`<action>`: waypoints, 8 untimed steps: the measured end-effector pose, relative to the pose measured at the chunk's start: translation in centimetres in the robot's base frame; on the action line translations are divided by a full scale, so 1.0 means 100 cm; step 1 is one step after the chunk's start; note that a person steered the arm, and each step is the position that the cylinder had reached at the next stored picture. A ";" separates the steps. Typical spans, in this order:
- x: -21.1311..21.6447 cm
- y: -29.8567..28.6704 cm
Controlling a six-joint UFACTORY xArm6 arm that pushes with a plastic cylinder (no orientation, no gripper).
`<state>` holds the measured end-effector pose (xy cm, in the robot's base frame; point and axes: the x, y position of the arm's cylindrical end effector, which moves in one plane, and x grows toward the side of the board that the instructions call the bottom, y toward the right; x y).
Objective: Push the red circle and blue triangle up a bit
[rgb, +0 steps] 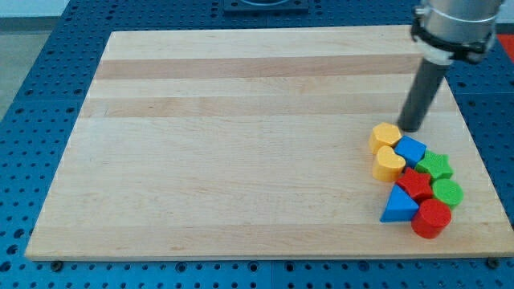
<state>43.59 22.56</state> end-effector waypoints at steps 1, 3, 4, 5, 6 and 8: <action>0.042 0.031; 0.054 0.032; 0.083 0.032; 0.083 0.036; 0.110 0.041; 0.157 0.041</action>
<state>59.32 26.63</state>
